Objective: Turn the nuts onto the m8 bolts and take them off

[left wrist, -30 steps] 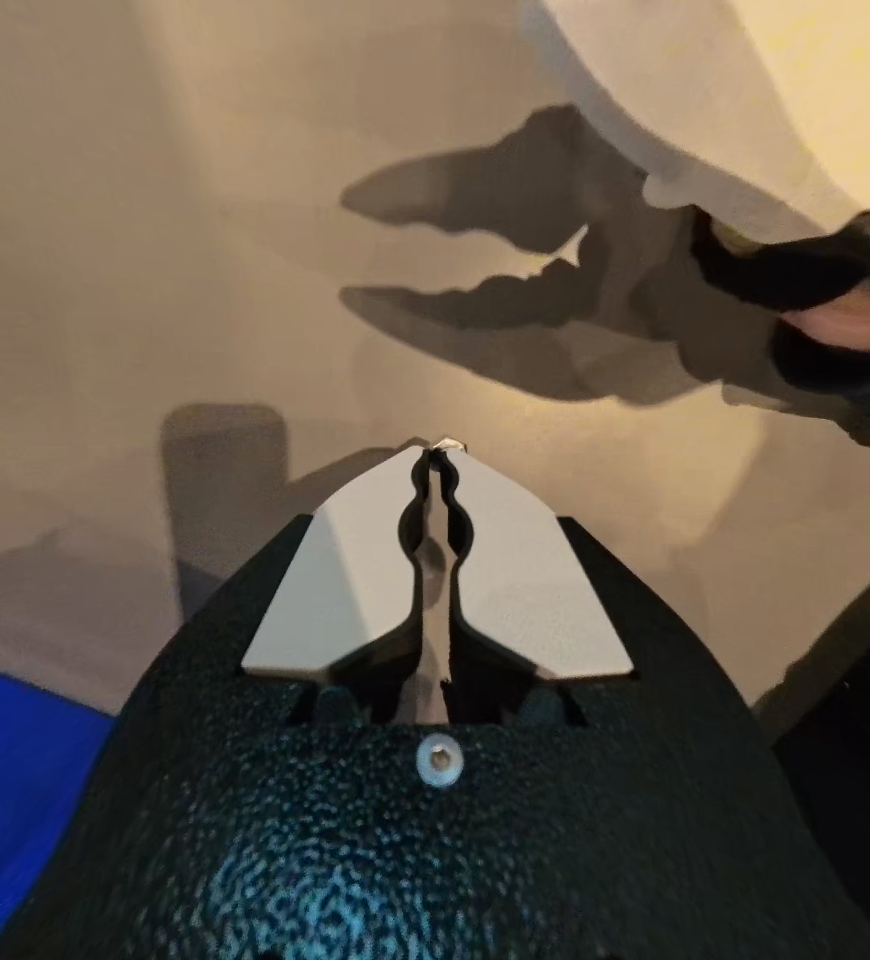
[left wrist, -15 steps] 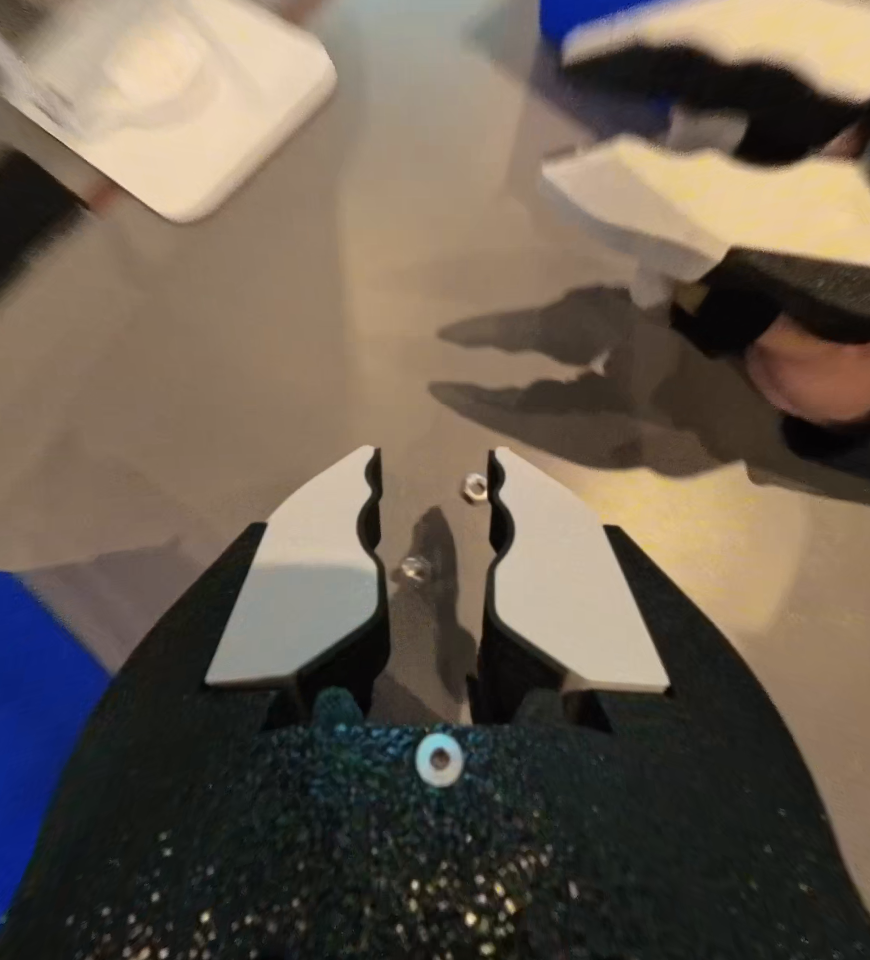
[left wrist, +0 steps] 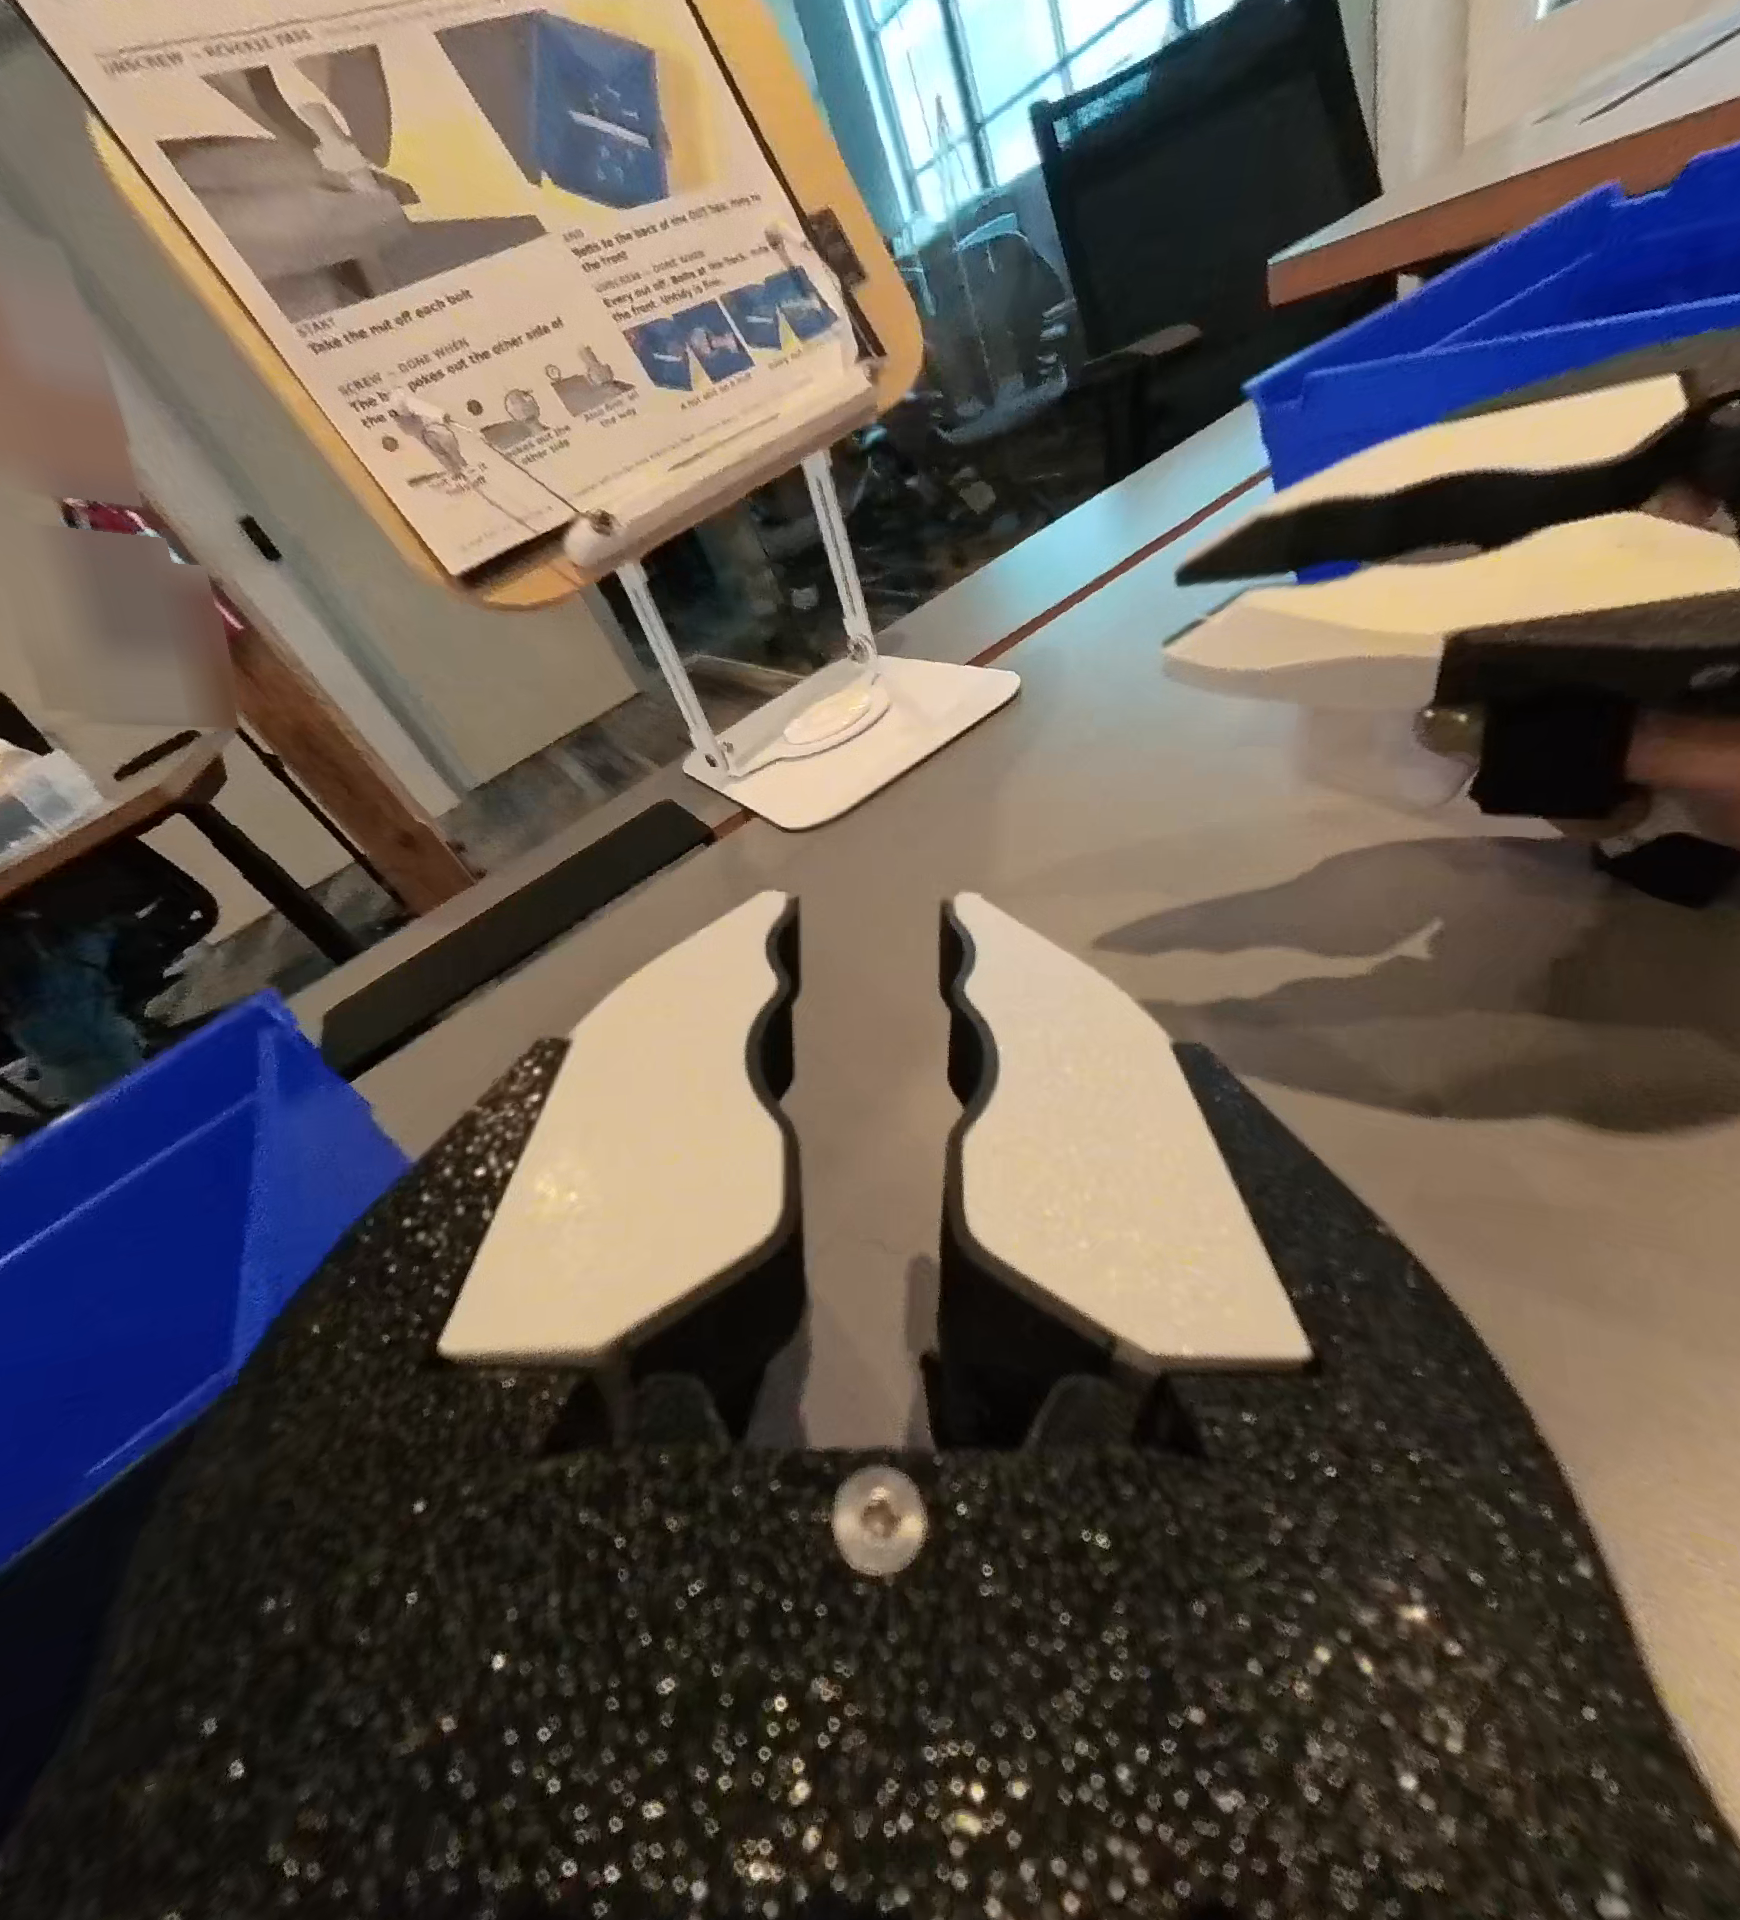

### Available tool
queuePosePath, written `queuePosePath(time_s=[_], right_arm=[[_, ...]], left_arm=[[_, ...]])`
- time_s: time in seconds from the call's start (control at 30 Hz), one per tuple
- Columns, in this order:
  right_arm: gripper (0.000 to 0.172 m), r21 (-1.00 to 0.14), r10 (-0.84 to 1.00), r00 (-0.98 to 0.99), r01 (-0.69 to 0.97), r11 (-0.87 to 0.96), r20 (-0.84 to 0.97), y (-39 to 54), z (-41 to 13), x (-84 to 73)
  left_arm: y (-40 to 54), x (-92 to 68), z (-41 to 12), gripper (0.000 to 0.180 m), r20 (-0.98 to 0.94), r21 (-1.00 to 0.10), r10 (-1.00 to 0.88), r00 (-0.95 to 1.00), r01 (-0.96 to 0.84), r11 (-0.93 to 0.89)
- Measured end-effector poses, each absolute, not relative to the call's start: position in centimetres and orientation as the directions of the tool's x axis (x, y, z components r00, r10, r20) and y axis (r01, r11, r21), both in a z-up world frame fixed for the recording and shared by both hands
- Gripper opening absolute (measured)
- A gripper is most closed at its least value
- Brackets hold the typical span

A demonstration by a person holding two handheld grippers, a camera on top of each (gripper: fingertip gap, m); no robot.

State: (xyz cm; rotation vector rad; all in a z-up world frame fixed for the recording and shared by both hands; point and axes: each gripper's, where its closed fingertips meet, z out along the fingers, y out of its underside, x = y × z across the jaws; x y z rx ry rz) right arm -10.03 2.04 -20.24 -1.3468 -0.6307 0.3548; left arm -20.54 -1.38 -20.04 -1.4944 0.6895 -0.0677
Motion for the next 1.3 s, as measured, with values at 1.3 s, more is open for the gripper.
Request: queuePosePath(time_s=[1.3], right_arm=[[0.022,-0.863,0.877,0.421,0.504,-0.015,0.231,-3.7,-27.4,-19.8]], left_arm=[[0.6,-24.0,-26.4,0.016,-0.146,-0.909,-0.463,0.874,-0.303,-0.286]])
